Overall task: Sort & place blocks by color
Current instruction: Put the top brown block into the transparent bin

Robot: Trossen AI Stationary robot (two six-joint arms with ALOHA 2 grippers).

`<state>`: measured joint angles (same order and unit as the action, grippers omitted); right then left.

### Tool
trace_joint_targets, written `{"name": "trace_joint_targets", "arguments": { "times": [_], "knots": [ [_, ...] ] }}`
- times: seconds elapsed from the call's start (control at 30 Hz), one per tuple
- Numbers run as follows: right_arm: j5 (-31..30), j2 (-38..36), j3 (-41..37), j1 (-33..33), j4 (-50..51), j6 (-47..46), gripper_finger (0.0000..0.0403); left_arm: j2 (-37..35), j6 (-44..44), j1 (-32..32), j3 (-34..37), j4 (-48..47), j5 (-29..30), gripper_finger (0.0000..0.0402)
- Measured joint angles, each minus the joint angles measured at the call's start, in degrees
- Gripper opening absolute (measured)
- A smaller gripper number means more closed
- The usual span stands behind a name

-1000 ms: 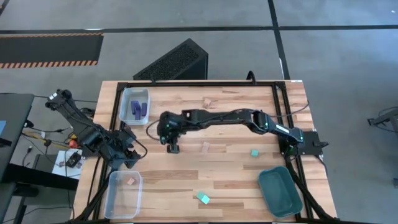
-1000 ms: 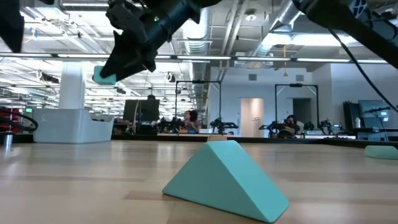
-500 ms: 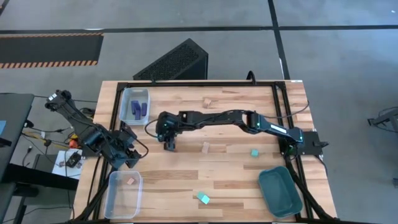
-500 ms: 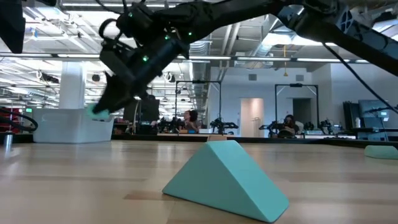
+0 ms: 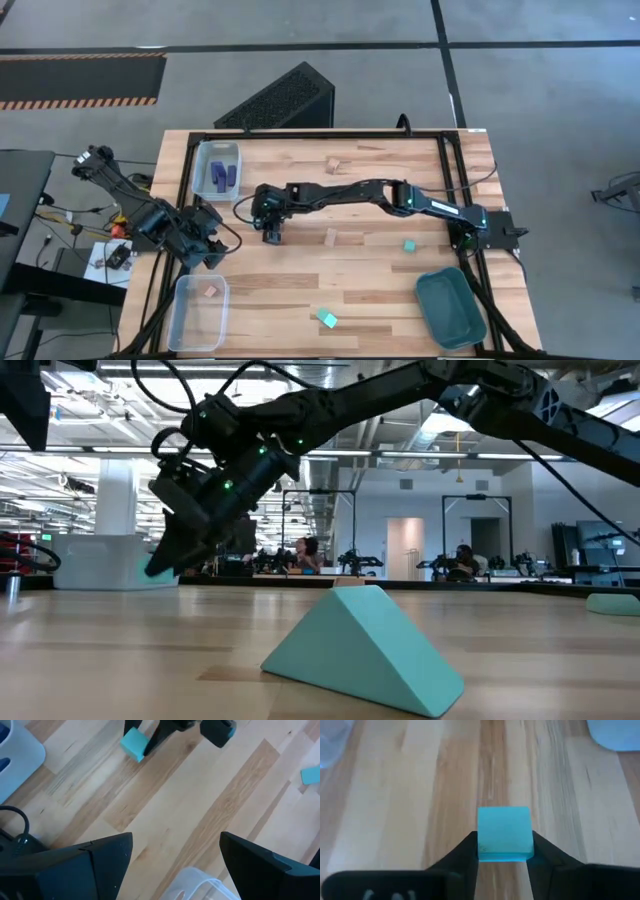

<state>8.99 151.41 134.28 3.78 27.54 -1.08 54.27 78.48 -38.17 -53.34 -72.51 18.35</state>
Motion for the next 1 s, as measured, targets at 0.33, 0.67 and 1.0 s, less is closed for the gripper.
{"name": "trace_joint_targets", "arguments": {
  "times": [0.33, 0.67, 1.0],
  "knots": [
    [0.0, -0.1, 0.1, 0.1, 6.9, -0.4, 0.0283, 0.0, -0.1, 0.0, 0.0, 0.0, 0.0, 0.0286],
    [-13.7, -8.8, 0.1, 4.0, 24.8, 1.6, 0.0289, 0.0, 2.0, 0.0, 0.0, 0.0, 0.9, 0.0286],
    [-15.9, -9.8, 0.1, 18.2, 42.1, -14.0, 0.029, 0.0, 8.4, 0.0, 0.0, 0.0, 5.0, 0.0286]
  ]
}}
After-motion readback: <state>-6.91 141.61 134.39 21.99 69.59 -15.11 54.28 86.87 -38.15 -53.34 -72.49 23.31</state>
